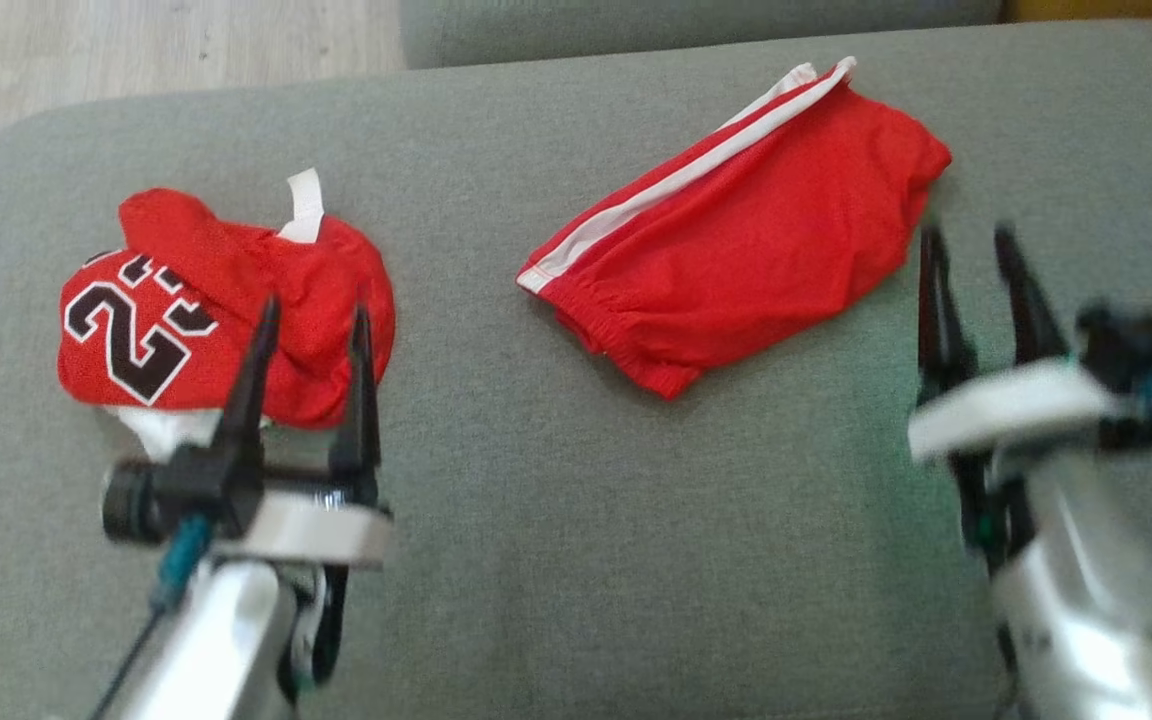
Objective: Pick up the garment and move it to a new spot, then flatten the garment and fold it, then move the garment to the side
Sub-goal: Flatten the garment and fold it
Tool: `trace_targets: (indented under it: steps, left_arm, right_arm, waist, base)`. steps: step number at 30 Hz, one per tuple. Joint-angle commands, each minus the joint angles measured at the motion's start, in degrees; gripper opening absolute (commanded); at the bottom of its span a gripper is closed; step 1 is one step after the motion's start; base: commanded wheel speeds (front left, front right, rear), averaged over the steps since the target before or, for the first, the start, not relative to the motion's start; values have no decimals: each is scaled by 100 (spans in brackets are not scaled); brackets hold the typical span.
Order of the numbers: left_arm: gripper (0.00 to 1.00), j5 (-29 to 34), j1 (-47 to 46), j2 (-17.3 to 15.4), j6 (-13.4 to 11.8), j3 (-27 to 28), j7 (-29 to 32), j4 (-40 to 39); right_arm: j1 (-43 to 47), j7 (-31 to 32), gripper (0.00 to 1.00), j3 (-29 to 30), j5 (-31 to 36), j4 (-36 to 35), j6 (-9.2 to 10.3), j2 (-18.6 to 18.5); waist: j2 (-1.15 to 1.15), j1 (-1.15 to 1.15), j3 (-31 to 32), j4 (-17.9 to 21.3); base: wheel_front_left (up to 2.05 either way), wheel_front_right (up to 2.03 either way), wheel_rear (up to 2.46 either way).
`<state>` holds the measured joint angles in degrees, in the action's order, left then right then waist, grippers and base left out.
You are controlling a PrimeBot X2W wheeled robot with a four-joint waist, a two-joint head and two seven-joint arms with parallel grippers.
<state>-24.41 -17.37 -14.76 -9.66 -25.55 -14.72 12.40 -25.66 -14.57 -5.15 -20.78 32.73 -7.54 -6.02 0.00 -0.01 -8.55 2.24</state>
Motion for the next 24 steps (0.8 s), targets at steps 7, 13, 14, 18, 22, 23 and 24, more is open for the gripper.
trace_targets:
  steps: [7, 13, 14, 18, 22, 23, 24]
  left_arm:
    - [100, 390, 517, 249, 146, 721, -28, -300]
    - [100, 675, 416, 451, 409, 864, -28, -318]
    - [100, 718, 377, 488, 450, 873, -28, -321]
    - [100, 848, 211, 646, 624, 892, -28, -284]
    - [100, 959, 57, 796, 770, 893, -28, -202]
    - [100, 983, 21, 831, 805, 894, -28, -183]
    - [100, 983, 21, 831, 805, 894, -28, -183]
  right_arm:
    - [919, -21, 100, 127, 186, -914, 5, 240]
    - [800, 304, 100, 267, 418, -1316, 5, 266]
    - [733, 397, 100, 311, 454, -1361, 5, 263]
    - [260, 1005, 100, 586, 612, -1347, 5, 201]
    - [-494, 1723, 100, 1104, 942, -954, 5, 116]
    - [-711, 1857, 100, 1294, 1063, -815, 5, 100]
    - [-711, 1857, 100, 1294, 1063, -815, 5, 100]
  waist:
    - [0, 1, 12, 18]
    - [0, 1, -195, -128]
    - [0, 1, -255, -170]
    - [0, 1, -579, -363]
    - [0, 1, -920, -577]
    - [0, 1, -1000, -631]
    - [0, 1, -1000, -631]
  base:
    - [0, 0, 0]
    - [0, 0, 0]
    - [0, 0, 0]
    - [0, 0, 0]
    - [0, 0, 0]
    - [0, 0, 0]
    - [0, 0, 0]
